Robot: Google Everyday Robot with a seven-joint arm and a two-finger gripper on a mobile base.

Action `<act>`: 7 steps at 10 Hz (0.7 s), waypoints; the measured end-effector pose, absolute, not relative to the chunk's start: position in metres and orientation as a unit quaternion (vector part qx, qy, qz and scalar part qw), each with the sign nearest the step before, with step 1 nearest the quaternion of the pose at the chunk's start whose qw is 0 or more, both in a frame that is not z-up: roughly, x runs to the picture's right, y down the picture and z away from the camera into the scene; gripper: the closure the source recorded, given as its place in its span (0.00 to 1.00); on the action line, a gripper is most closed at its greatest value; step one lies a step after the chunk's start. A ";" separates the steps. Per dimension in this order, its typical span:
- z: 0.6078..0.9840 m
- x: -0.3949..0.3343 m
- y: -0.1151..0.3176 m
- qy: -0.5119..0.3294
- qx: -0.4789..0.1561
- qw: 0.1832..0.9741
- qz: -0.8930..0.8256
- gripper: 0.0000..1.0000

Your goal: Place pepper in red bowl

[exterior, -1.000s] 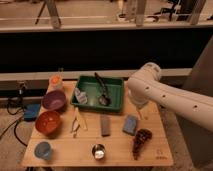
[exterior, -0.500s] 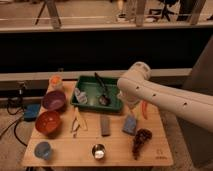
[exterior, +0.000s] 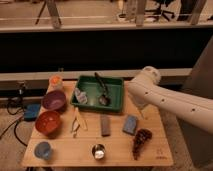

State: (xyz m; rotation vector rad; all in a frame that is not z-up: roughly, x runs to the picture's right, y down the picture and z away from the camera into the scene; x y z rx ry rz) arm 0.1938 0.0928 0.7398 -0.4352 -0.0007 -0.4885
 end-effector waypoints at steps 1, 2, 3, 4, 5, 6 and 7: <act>0.744 0.214 0.094 0.005 -0.211 0.950 -0.232 0.20; 0.748 0.228 0.095 0.009 -0.208 0.952 -0.226 0.20; 0.751 0.237 0.095 0.011 -0.205 0.953 -0.222 0.20; 0.754 0.241 0.094 0.011 -0.204 0.954 -0.221 0.20; 0.756 0.240 0.093 0.008 -0.203 0.953 -0.224 0.20; 0.759 0.237 0.091 0.005 -0.203 0.952 -0.228 0.20; 0.761 0.236 0.088 0.000 -0.204 0.952 -0.230 0.20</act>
